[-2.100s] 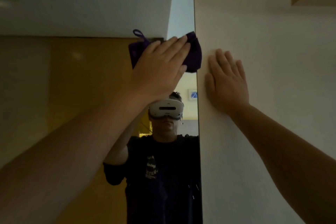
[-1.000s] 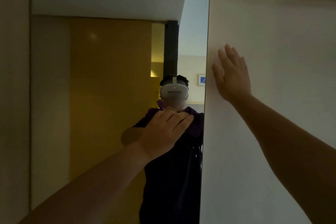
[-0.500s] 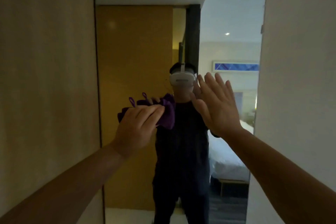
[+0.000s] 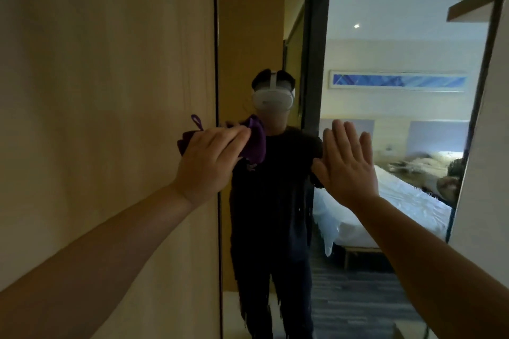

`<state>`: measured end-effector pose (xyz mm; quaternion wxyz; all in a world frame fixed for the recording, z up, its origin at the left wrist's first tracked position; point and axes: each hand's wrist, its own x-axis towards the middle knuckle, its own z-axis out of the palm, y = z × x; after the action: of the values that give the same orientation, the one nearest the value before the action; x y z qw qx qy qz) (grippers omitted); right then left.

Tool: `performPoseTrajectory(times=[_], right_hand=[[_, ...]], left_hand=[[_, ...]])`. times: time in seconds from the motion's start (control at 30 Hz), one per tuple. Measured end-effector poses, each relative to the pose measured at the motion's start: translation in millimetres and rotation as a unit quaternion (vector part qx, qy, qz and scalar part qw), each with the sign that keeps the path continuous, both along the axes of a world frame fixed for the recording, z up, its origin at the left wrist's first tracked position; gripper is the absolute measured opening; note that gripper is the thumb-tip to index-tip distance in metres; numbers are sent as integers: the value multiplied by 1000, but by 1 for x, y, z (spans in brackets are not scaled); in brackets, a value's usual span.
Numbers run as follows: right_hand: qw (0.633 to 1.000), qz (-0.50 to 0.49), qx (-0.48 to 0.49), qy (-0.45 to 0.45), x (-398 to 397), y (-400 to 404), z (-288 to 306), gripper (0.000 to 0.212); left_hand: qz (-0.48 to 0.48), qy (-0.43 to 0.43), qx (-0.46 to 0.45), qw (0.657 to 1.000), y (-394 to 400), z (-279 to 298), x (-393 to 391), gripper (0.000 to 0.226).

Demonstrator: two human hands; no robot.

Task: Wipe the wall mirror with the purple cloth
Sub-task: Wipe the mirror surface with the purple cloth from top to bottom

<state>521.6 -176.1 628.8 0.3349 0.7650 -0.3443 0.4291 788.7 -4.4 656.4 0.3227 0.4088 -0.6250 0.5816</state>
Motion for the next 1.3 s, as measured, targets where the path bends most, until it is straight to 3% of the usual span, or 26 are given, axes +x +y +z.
performPoseTrajectory(times=[0.3,0.47,0.67,1.0,1.3], right_hand=[[994,18,-105,-35,5,-17,-3,70],[990,31,-134,-38,5,-17,-4,69],[989,39,-134,-45,5,-18,-4,67],[987,45,-143,-48,5,-21,-6,68],[992,81,-87,-35,-3,-11,-3,63]], left_hand=[[18,-59,-103,993,-54,119,-20,50],[76,-37,-33,996,-74,147,-22,53],[80,-20,8,997,-72,80,-21,56],[67,-52,65,994,-67,-129,-10,57],[62,-44,81,994,-63,-196,-9,53]])
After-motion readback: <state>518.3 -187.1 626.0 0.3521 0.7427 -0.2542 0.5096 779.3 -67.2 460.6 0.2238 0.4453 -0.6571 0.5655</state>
